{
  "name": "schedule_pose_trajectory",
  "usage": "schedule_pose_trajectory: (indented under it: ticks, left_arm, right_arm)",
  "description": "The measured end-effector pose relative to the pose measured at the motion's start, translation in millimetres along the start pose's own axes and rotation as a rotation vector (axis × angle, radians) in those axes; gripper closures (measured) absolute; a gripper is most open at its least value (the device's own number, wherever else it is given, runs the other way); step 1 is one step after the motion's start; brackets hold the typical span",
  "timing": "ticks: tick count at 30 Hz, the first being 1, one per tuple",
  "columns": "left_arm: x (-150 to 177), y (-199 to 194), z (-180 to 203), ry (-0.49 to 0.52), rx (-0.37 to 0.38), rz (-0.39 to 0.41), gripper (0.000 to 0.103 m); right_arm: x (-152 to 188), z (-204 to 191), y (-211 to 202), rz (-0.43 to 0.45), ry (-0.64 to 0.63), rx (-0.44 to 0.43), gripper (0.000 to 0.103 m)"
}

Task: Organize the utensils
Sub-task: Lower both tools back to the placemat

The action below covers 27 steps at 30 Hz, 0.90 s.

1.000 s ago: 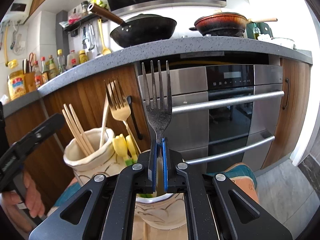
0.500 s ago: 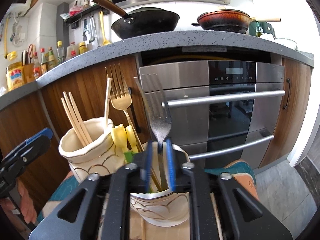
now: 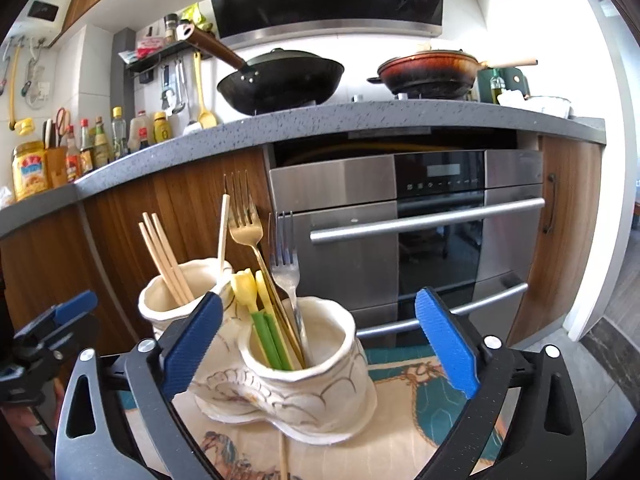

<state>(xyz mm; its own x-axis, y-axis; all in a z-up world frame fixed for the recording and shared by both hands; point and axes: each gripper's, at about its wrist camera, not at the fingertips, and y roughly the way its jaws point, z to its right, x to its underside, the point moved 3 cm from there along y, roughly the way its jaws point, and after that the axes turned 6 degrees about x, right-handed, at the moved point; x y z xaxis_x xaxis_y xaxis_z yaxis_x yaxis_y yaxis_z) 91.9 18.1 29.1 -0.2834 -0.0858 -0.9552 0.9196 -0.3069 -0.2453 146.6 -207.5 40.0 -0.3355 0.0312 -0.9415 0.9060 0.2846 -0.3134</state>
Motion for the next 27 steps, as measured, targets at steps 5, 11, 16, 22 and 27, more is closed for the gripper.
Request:
schedule_pose_trajectory:
  ticks: [5, 11, 16, 22, 27]
  left_arm:
    - [12.3, -11.4, 6.5, 0.030, -0.025, -0.021, 0.005]
    - [29.8, -25.4, 18.9, 0.047, -0.010, -0.074, 0.005]
    - [44.1, -35.7, 27.3, 0.058, -0.009, -0.113, 0.005]
    - [53.0, -44.0, 37.3, 0.071, 0.007, -0.136, 0.005]
    - [53.5, -48.5, 41.3, 0.088, 0.029, -0.121, 0.005]
  right_arm:
    - [11.3, -7.4, -15.3, -0.025, -0.041, 0.017, 0.005]
    - [38.0, -17.4, -33.9, -0.060, -0.109, 0.030, 0.005]
    - [58.3, -13.2, -49.8, -0.117, -0.099, 0.030, 0.005]
    - [80.0, -3.9, -67.2, -0.196, -0.097, 0.058, 0.005]
    - [102.7, -8.9, -82.0, -0.281, -0.128, 0.029, 0.005]
